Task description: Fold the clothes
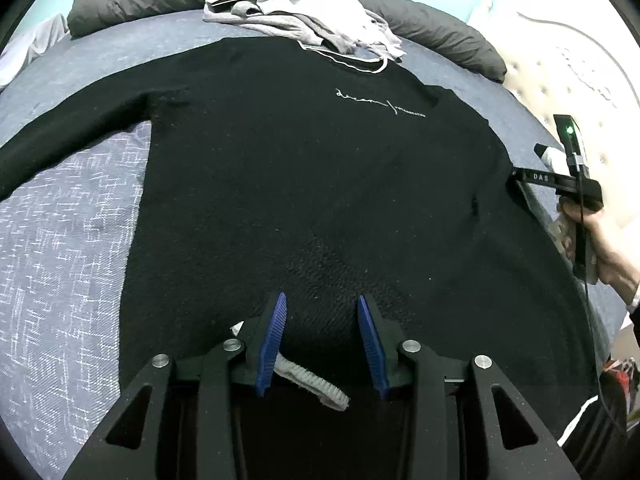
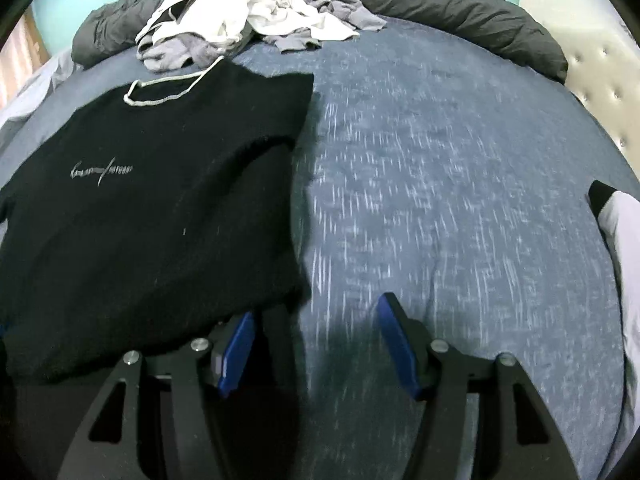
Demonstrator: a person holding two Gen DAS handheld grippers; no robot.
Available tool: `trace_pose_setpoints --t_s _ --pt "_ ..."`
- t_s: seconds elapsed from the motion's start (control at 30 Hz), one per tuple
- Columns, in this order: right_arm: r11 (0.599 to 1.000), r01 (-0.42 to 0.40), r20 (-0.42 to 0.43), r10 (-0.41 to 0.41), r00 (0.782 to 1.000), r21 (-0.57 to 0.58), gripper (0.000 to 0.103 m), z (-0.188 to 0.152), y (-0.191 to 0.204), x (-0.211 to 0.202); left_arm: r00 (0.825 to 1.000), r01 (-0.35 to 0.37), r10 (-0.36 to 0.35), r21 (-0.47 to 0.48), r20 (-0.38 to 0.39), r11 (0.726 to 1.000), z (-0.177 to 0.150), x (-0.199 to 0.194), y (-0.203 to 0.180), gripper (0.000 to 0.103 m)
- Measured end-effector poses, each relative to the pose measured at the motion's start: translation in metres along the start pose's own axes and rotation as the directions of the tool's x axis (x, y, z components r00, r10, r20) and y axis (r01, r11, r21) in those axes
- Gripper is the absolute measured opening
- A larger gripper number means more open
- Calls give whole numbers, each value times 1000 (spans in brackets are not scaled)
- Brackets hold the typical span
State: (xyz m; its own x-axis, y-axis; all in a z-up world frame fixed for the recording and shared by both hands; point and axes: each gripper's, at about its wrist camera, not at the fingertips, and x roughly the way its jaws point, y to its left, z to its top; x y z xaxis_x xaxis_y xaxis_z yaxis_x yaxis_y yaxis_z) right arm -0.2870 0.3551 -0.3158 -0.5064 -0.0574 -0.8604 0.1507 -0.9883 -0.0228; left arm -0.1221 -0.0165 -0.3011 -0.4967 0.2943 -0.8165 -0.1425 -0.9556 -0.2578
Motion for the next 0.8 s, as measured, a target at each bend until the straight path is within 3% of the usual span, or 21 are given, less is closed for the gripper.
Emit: trace_pose_setpoints --t_s 0.33,0.57,0.7,0.8 --pt "997 5 66 -10 998 75 47 -5 -18 -5 1000 0 0 -1 -7 1000 -1 -1 1 41" --pt "989 -70 36 66 997 130 47 -5 -30 -1 1000 17 -17 -21 -8 1000 3 -8 4 43" --pt "982 -110 0 111 994 151 50 -7 -43 -19 1000 27 -26 -43 12 999 10 -16 5 46" --pt "975 -143 40 138 990 173 50 -1 -57 -40 999 34 -32 -44 36 998 18 -17 3 48"
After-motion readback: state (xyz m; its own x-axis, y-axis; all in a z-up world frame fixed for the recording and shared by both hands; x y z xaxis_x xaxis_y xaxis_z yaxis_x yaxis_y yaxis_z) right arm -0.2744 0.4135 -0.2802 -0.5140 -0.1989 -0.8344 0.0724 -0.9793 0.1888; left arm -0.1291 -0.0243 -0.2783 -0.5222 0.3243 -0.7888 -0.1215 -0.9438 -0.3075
